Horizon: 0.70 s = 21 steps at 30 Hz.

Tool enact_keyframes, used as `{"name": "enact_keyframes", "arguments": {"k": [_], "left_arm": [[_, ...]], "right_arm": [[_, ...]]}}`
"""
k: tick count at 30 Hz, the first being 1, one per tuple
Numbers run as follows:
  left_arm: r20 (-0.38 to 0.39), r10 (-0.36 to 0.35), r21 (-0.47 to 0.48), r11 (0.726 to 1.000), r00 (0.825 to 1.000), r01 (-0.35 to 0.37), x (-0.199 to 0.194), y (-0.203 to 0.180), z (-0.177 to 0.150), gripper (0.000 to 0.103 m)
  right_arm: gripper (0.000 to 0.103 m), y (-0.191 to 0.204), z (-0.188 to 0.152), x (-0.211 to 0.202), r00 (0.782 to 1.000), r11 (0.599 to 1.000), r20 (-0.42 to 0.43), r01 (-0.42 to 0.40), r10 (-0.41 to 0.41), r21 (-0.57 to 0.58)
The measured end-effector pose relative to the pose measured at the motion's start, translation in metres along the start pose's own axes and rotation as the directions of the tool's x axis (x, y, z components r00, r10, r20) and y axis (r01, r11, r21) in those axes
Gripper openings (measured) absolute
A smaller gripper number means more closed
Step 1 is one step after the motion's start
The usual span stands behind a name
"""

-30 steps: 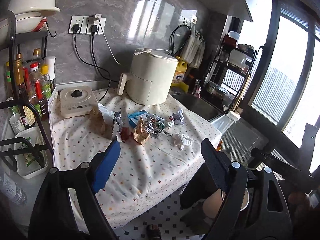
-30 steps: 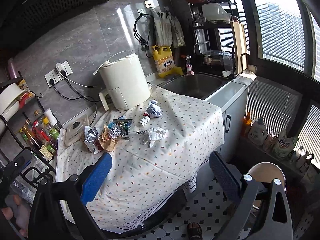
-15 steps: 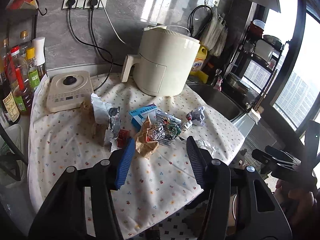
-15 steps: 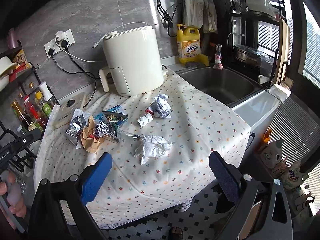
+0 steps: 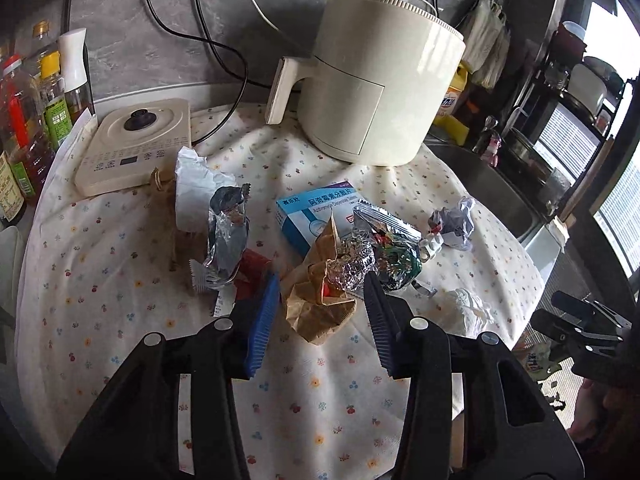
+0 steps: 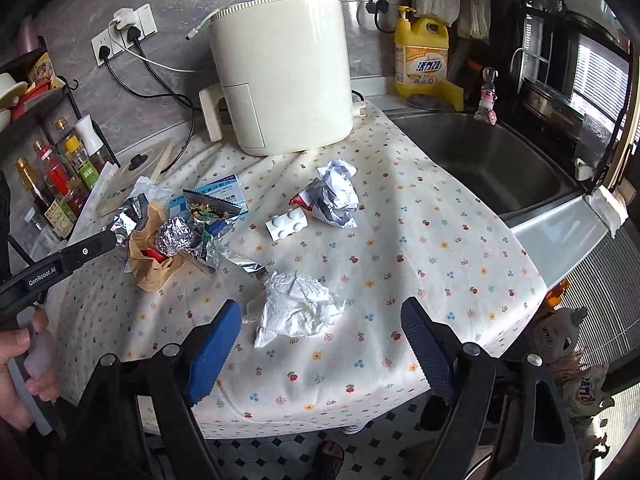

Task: Collect trash
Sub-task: 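Grasp the crumpled white tissue with the right gripper while the left gripper grasps the brown paper bag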

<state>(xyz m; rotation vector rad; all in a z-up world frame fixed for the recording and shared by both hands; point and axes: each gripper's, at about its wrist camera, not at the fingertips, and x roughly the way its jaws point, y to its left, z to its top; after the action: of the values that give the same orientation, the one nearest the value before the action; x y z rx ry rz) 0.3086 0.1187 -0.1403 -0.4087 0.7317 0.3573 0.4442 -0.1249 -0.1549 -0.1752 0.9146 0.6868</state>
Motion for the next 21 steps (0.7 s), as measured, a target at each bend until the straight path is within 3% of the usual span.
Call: {"name": "enact_keyframes", "arguments": {"k": [6,8,9,21], "left_arm": [[-0.033,0.028,-0.007,1.0,0.999,-0.029,0.022,0.001,0.0,0.039],[-0.054,0.042,-0.01,0.999,0.998,-0.042,0.028,0.003,-0.001,0.02],[-0.061,0.047,-0.011,0.999,0.997,-0.048,0.029,0.003,-0.002,0.016],[0.013,0.128,-0.014,0.992,0.992,-0.128,-0.008,0.002,-0.005,0.012]], "right_arm": [[0.08,-0.001,0.001,0.023,0.999,0.999,-0.048,-0.018,0.016,-0.026],[0.08,-0.001,0.001,0.03,0.998,0.999,-0.059,-0.026,0.025,-0.024],[0.08,-0.001,0.001,0.032,0.998,0.999,-0.063,-0.03,0.029,-0.022],[0.08,0.01,0.0,0.066,0.994,0.996,-0.108,-0.033,0.024,-0.077]]}}
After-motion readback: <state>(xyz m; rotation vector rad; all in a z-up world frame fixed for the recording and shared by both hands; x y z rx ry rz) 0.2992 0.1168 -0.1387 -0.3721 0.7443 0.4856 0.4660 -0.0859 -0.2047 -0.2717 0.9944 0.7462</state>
